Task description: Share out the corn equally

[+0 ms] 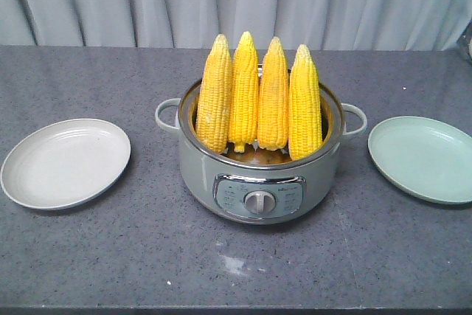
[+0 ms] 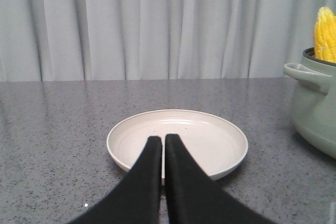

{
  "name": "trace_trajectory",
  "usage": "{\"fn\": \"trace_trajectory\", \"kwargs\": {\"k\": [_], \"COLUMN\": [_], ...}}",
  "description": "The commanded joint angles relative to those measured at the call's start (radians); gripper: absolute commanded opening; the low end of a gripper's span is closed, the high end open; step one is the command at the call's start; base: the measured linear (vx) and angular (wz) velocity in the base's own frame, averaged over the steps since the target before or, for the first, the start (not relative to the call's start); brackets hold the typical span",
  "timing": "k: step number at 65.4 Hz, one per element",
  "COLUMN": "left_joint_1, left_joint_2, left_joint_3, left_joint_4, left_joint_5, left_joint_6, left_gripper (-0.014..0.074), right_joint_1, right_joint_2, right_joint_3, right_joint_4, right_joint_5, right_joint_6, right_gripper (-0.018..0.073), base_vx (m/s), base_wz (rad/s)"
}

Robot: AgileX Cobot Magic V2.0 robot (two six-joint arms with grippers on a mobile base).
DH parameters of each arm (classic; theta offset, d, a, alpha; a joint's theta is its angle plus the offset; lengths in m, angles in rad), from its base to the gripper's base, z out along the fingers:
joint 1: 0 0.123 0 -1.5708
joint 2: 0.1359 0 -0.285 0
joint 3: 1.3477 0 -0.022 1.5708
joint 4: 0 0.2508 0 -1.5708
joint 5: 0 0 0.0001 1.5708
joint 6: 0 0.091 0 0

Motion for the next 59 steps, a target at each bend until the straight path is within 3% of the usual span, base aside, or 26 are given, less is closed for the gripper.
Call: {"fn": "trace_trajectory", "kwargs": {"k": [1,10,22,36,59], "left_joint_1": [0.0,0.0,0.0,0.0,0.0], "left_joint_2": [-0.017,-0.016,0.025,0.256,0.659], "left_joint_3": [0.005,-0.005,-0.152,-0.408,-0.865], "left_joint_4": [-0.01,-0.037,-0.034,-0.034,-0.036], "left_joint_5": [-0.074,-0.067,0.061,0.283,0.695], "left_joint_6": [-0.002,-0.044,-0.025,-0.009,-0.01], "left_gripper": [-0.0006,-0.0006,-0.0006,-0.0006,-0.0006], "right_joint_1": [-0.002,-0.002,-0.002,-0.002,-0.002], "right_joint_2": [-0.002,-0.001,0.024,0.188,0.567], "right_joint_3": [0.005,-0.007,-0.095,-0.273,-0.707], "right_joint_4": [-0.003,-0.002,-0.003,-0.003,-0.003], "right_joint_5": [-0.08,-0.067,0.036,0.173,0.58], "right_joint_6": [-0.007,-0.002,-0.002,-0.002,-0.002], "right_gripper": [-0.0011,-0.0011,-0.0011,-0.0011,-0.0011], "base_vx": [0.0,0.0,0.0,0.0,0.0], "base_wz": [0.0,0.0,0.0,0.0,0.0]}}
